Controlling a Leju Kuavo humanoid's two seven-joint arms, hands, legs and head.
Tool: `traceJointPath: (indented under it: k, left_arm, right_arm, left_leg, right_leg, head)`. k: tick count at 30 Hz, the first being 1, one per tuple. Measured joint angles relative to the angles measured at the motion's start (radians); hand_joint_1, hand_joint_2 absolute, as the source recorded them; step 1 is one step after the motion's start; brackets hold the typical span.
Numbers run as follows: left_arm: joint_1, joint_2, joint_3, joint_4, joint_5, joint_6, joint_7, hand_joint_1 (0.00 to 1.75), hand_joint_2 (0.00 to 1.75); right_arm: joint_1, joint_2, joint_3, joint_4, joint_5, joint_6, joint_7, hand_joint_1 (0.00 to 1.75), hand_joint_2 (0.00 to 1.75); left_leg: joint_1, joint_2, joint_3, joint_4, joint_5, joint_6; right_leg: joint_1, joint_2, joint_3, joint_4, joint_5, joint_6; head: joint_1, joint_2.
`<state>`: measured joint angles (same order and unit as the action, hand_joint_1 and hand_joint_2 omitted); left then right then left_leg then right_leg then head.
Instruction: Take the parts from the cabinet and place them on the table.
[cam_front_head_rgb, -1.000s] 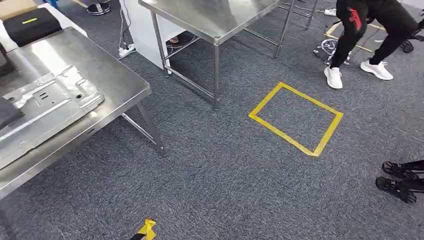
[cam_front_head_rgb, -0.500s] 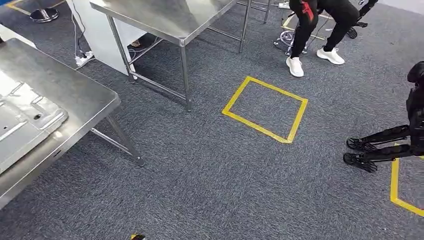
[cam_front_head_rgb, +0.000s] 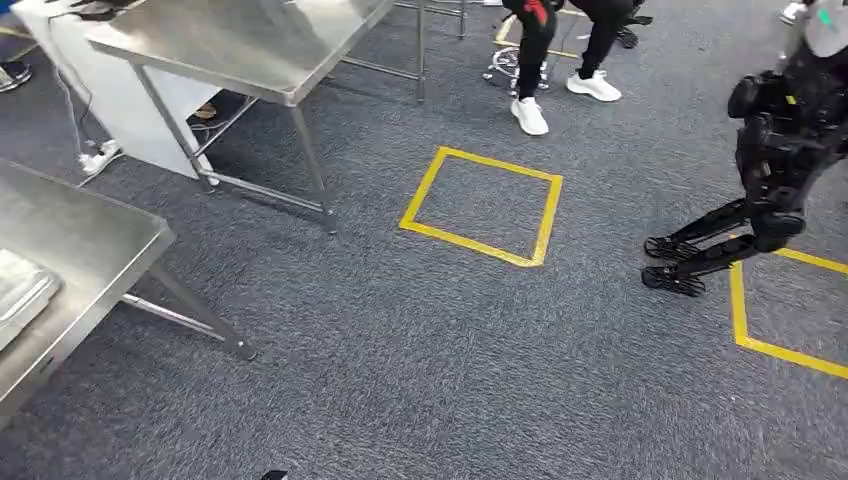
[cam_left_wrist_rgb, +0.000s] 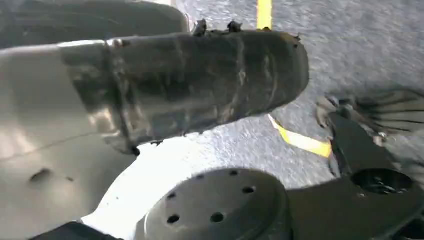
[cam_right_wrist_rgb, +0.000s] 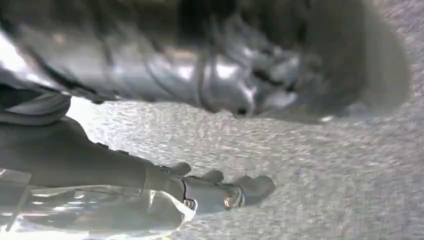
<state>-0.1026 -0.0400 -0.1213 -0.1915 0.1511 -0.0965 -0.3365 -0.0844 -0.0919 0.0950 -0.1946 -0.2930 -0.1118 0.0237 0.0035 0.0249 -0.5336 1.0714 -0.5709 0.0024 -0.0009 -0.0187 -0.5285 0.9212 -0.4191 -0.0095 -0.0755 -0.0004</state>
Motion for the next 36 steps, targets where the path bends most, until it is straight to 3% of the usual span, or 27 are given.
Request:
traceJointPath:
  k: [2,3,4,5,7,8,9,12,13,14,15,16,18,19,20,21,22,23,24,28,29,30,31,33,34,35,36]
  left_arm:
    - [0.004,0.008,0.002,0.000,0.000,0.000,0.001,0.00,0.00]
    - [0.006,0.013,0.002,0.000,0.000,0.000,0.001,0.00,0.00]
    - [0.010,0.017,0.003,0.000,0.000,0.000,0.000,0.00,0.00]
    - [0.011,0.020,0.003,0.000,0.001,0.000,-0.002,0.00,0.00]
    - [0.008,0.023,0.005,0.000,0.003,-0.001,-0.002,0.00,0.00]
    - [0.009,0.022,0.005,0.000,0.003,-0.001,-0.002,0.00,0.00]
    - [0.009,0.022,0.005,0.000,0.004,-0.001,0.000,0.00,0.00]
    - [0.006,0.022,0.005,0.000,0.005,-0.001,-0.001,0.00,0.00]
    - [0.006,0.022,0.005,0.000,0.005,-0.002,-0.003,0.00,0.00]
    - [0.003,0.021,0.005,0.000,0.005,-0.003,-0.003,0.00,0.00]
    - [0.003,0.014,0.006,0.000,0.005,-0.003,-0.003,0.00,0.00]
    - [0.004,0.011,0.006,0.000,0.006,-0.003,-0.003,0.00,0.00]
    - [0.007,0.003,0.006,0.000,0.006,-0.002,-0.003,0.00,0.00]
    - [0.008,0.001,0.006,0.001,0.006,-0.002,-0.003,0.00,0.00]
    - [0.008,0.001,0.006,0.000,0.006,-0.002,-0.003,0.00,0.00]
    - [0.007,0.001,0.006,0.000,0.006,-0.002,-0.003,0.00,0.00]
    - [0.006,0.001,0.006,0.000,0.006,-0.003,-0.003,0.00,0.00]
    - [0.005,0.001,0.006,0.000,0.006,-0.004,-0.003,0.00,0.00]
    - [0.005,0.001,0.006,0.000,0.006,-0.005,-0.003,0.00,0.00]
    - [-0.001,0.000,0.006,0.000,0.006,-0.005,-0.004,0.00,0.00]
    - [-0.003,0.000,0.006,-0.001,0.006,-0.005,-0.005,0.00,0.00]
    - [-0.002,0.000,0.006,-0.001,0.006,-0.005,-0.004,0.00,0.00]
    - [0.000,0.004,0.006,-0.001,0.006,-0.005,-0.002,0.00,0.00]
    - [0.004,0.008,0.006,-0.001,0.006,-0.005,-0.002,0.00,0.00]
    - [0.007,0.013,0.006,-0.001,0.006,-0.005,-0.002,0.00,0.00]
    - [0.009,0.014,0.006,-0.001,0.006,-0.005,-0.004,0.00,0.00]
    - [0.009,0.015,0.006,-0.001,0.006,-0.005,-0.004,0.00,0.00]
  right_arm:
    - [-0.006,0.000,0.000,0.000,0.000,0.002,0.000,0.00,0.00]
    - [-0.006,0.001,0.000,0.000,0.000,0.003,0.000,0.00,0.00]
    - [-0.004,0.002,0.000,0.000,0.000,0.003,0.000,0.00,0.00]
    - [-0.002,0.003,0.000,0.000,0.000,0.004,0.000,0.00,0.00]
    - [-0.001,0.004,0.000,0.001,0.000,0.004,0.000,0.00,0.00]
    - [-0.002,0.003,0.000,0.001,0.000,0.004,0.000,0.00,0.00]
    - [-0.006,0.001,0.000,0.001,0.000,0.004,0.000,0.00,0.00]
    - [0.001,0.001,0.000,0.001,0.000,0.004,-0.002,0.00,0.00]
    - [0.003,-0.001,0.000,0.001,0.000,0.004,-0.002,0.00,0.00]
    - [0.007,0.001,0.000,0.002,0.000,0.004,-0.002,0.00,0.00]
    - [0.004,-0.002,0.000,0.002,0.000,0.004,-0.002,0.00,0.00]
    - [0.000,-0.002,0.000,0.002,0.000,0.004,-0.002,0.00,0.00]
    - [-0.001,0.001,0.000,0.002,0.000,0.005,-0.002,0.00,0.00]
    - [-0.001,0.002,0.000,0.002,0.000,0.005,-0.002,0.00,0.00]
    - [0.003,0.002,0.000,0.002,-0.001,0.006,-0.001,0.00,0.00]
    - [0.004,0.000,0.000,0.003,-0.001,0.006,0.000,0.00,0.00]
    - [0.004,-0.001,0.000,0.003,-0.002,0.006,0.000,0.00,0.00]
    - [0.001,-0.002,0.000,0.003,-0.002,0.006,0.000,0.00,0.00]
    - [-0.004,-0.003,0.000,0.002,-0.003,0.006,0.000,0.00,0.00]
    - [-0.005,-0.010,0.000,0.002,-0.003,0.008,0.003,0.00,0.00]
    - [0.000,-0.008,0.000,0.003,-0.004,0.009,0.004,0.00,0.00]
    - [0.000,-0.008,0.000,0.003,-0.004,0.010,0.005,0.00,0.00]
    - [-0.003,-0.008,0.000,0.003,-0.004,0.011,0.005,0.00,0.00]
    - [-0.007,-0.006,0.000,0.003,-0.004,0.012,0.005,0.00,0.00]
    - [-0.006,-0.005,0.000,0.003,-0.004,0.013,0.005,0.00,0.00]
    - [-0.004,-0.002,0.000,0.003,-0.004,0.013,0.005,0.00,0.00]
    - [-0.002,0.000,0.000,0.003,-0.004,0.013,0.005,0.00,0.00]
  left_leg:
    - [0.001,-0.019,-0.083,0.163,-0.069,-0.003]
    - [0.001,-0.021,-0.113,0.214,-0.076,-0.005]
    - [0.001,-0.022,-0.120,0.214,-0.057,-0.007]
    - [0.002,-0.024,-0.105,0.168,-0.018,-0.008]
    - [0.009,-0.047,-0.038,0.008,0.077,-0.011]
    - [0.019,-0.106,-0.010,-0.059,0.102,-0.016]
    - [0.022,-0.125,-0.007,-0.083,0.098,-0.009]
    - [0.012,-0.085,-0.004,-0.078,0.097,0.014]
    - [0.021,-0.068,-0.002,-0.086,0.103,0.024]
    - [0.018,-0.058,0.000,-0.089,0.105,0.029]
    - [0.014,-0.046,0.000,-0.089,0.104,0.036]
    - [0.010,-0.034,0.000,-0.089,0.102,0.040]
    - [0.003,-0.002,0.001,-0.089,0.098,0.045]
    - [0.000,0.010,0.002,-0.089,0.097,0.047]
    - [-0.003,0.019,0.003,-0.089,0.095,0.047]
    - [-0.005,0.029,0.006,-0.089,0.093,0.047]
    - [-0.005,0.041,0.011,-0.089,0.089,0.046]
    - [-0.006,0.050,0.017,-0.089,0.087,0.043]
    - [-0.011,0.061,0.020,-0.087,0.080,0.036]
    - [-0.005,0.102,0.038,-0.099,0.073,0.015]
    - [-0.001,0.055,0.038,-0.083,0.062,0.009]
    - [0.000,0.014,0.020,-0.040,0.035,0.006]
    - [0.000,-0.008,-0.019,0.038,-0.007,0.003]
    - [0.003,-0.020,-0.093,0.184,-0.064,-0.003]
    - [0.003,-0.021,-0.116,0.214,-0.061,-0.006]
    - [0.004,-0.022,-0.110,0.186,-0.028,-0.009]
    - [0.006,-0.026,-0.085,0.121,0.018,-0.012]
  right_leg:
    - [0.000,0.028,-0.002,0.001,0.000,-0.002]
    - [0.000,0.044,-0.001,0.001,-0.001,-0.003]
    - [-0.001,0.062,0.000,0.003,-0.001,-0.002]
    - [-0.003,0.079,0.001,0.005,-0.003,0.000]
    - [-0.010,0.109,0.001,0.014,-0.008,0.008]
    - [-0.011,0.122,-0.004,0.020,-0.013,0.015]
    - [-0.006,0.137,-0.013,0.043,-0.022,0.024]
    - [-0.016,0.176,-0.020,0.027,-0.014,0.045]
    - [-0.017,0.183,-0.020,0.031,-0.016,0.049]
    - [-0.010,0.124,-0.030,0.054,-0.031,0.049]
    - [-0.010,0.067,-0.066,0.127,-0.073,0.053]
    - [-0.010,0.045,-0.102,0.200,-0.108,0.055]
    - [-0.011,0.023,-0.185,0.360,-0.164,0.057]
    - [-0.011,0.020,-0.192,0.370,-0.157,0.055]
    - [-0.011,0.019,-0.176,0.335,-0.131,0.052]
    - [-0.009,0.018,-0.139,0.262,-0.092,0.046]
    - [-0.004,0.005,-0.080,0.156,-0.047,0.036]
    - [0.007,-0.041,-0.030,0.070,-0.021,0.022]
    - [0.015,-0.076,-0.015,0.038,-0.026,0.015]
    - [0.020,-0.018,-0.008,0.013,-0.013,0.000]
    - [0.012,-0.010,0.006,-0.003,-0.001,0.000]
    - [0.008,-0.002,0.010,-0.009,0.001,-0.004]
    - [0.005,0.011,0.010,-0.010,0.002,-0.006]
    - [0.004,0.037,0.011,-0.009,0.001,-0.007]
    - [0.003,0.054,0.011,-0.006,0.000,-0.006]
    - [0.000,0.071,0.011,-0.003,-0.002,-0.003]
    - [-0.004,0.086,0.011,0.003,-0.006,0.003]
  head:
    - [-0.003,0.000]
    - [-0.002,0.000]
    - [-0.002,0.000]
    - [-0.003,0.000]
    - [-0.003,0.000]
    - [-0.003,0.000]
    - [-0.004,0.000]
    - [-0.004,0.000]
    - [-0.004,0.000]
    - [-0.002,0.000]
    - [0.002,0.000]
    - [0.002,0.000]
    - [0.002,0.000]
    - [0.002,0.000]
    - [0.002,0.000]
    - [0.002,0.000]
    - [0.002,0.000]
    - [0.001,0.000]
    - [0.000,0.000]
    - [0.001,0.000]
    - [-0.002,0.000]
    - [-0.003,0.000]
    - [-0.006,0.000]
    - [-0.006,0.000]
    - [-0.006,0.000]
    - [-0.006,0.000]
    - [-0.006,0.000]
